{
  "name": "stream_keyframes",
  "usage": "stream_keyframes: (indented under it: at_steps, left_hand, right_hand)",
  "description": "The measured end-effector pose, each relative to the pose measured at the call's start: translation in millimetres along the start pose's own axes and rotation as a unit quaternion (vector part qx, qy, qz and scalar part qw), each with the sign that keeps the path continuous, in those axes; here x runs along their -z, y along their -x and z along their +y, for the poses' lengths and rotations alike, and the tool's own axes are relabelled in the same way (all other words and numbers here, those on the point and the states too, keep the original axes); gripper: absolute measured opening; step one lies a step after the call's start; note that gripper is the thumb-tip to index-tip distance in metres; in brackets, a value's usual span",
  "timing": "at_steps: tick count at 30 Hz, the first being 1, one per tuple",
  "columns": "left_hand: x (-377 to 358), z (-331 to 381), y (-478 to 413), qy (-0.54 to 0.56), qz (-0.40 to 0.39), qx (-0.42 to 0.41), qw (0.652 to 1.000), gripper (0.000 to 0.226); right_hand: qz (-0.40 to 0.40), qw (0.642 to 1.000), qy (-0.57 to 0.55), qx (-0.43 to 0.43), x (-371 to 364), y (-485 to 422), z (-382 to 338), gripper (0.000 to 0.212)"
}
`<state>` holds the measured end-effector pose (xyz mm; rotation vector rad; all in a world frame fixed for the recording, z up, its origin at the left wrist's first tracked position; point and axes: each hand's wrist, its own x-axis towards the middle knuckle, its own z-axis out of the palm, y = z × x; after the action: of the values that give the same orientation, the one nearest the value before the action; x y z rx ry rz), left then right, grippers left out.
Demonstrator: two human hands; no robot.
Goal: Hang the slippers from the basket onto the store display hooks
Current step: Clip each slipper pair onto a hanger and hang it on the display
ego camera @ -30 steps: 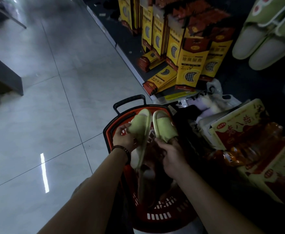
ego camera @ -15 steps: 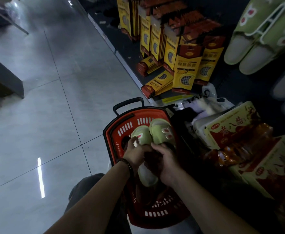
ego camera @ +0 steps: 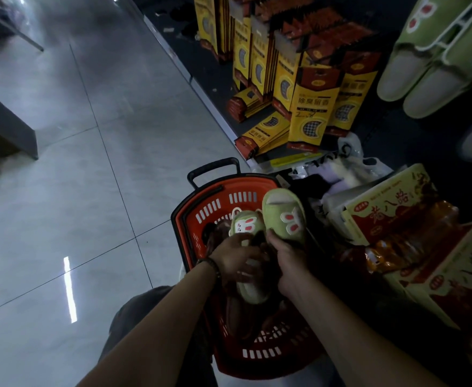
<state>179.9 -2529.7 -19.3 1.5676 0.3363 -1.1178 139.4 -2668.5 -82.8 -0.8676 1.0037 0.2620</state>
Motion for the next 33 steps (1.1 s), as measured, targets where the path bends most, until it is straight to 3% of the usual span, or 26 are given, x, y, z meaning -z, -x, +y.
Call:
stream_keyframes:
  at_steps: [1, 3, 5, 7, 12, 16, 21, 24, 26, 29, 31, 33]
  left_hand:
    - [5.1, 2.7, -8.4, -0.082, 0.06, -0.036, 0.994, 0.033]
    - [19.5, 5.0, -26.2, -0.286, 0.149, -0.103, 0.941, 0.028]
    - [30.8, 5.5, -42.8, -0.432, 0.191, -0.13, 0.872, 0.042]
    - [37.8, 6.8, -60.2, -0.497, 0.193, -0.144, 0.834, 0.052]
    - [38.7, 15.2, -76.6, -0.419, 0.141, -0.162, 0.882, 0.042]
    - [35.6, 23.3, -78.0, -0.371, 0.175, -0.165, 0.897, 0.035]
    - [46.9, 23.7, -67.0, -0.451, 0.148, -0.106, 0.874, 0.04]
    - [56.6, 18.9, -59.9, -0.419, 0.151, -0.118, 0.887, 0.034]
    - [58.1, 17.8, -47.6, -0.42, 0.162, -0.136, 0.883, 0.031]
    - [55.5, 12.2, -22.9, -0.431, 0.205, -0.162, 0.864, 0.031]
    - [54.3, 3.9, -10.1, -0.424, 0.212, -0.179, 0.862, 0.026]
    - [53.2, -2.6, 0.1, -0.407, 0.201, -0.196, 0.869, 0.029]
  right_hand:
    - [0.012, 1.0, -0.004, 0.007, 0.4, -1.2, -2.2, 0.043]
    - [0.021, 1.0, 0.001, 0.009, 3.6, -8.0, -4.8, 0.055]
    - [0.023, 1.0, 0.006, -0.007, 6.5, -13.7, -6.1, 0.059]
    - [0.015, 1.0, 0.006, -0.017, 9.6, -17.9, -6.0, 0.059]
    - [-0.013, 0.999, 0.01, -0.049, 12.9, -21.7, -7.9, 0.057]
    - [-0.02, 0.998, 0.038, -0.052, 15.2, -29.9, -3.9, 0.065]
    - [0.007, 0.998, 0.063, -0.019, 10.1, -26.1, -1.0, 0.065]
    - [0.03, 0.997, 0.073, 0.019, 4.0, -18.3, 4.0, 0.065]
    - [0.08, 0.986, 0.114, 0.089, 1.9, -17.2, 7.8, 0.065]
    - [0.099, 0.978, 0.117, 0.143, -2.5, -8.9, 10.6, 0.049]
    - [0.07, 0.988, 0.074, 0.118, -7.7, 3.6, 7.8, 0.026]
    - [0.022, 0.994, 0.05, 0.096, -10.1, 9.8, 5.5, 0.019]
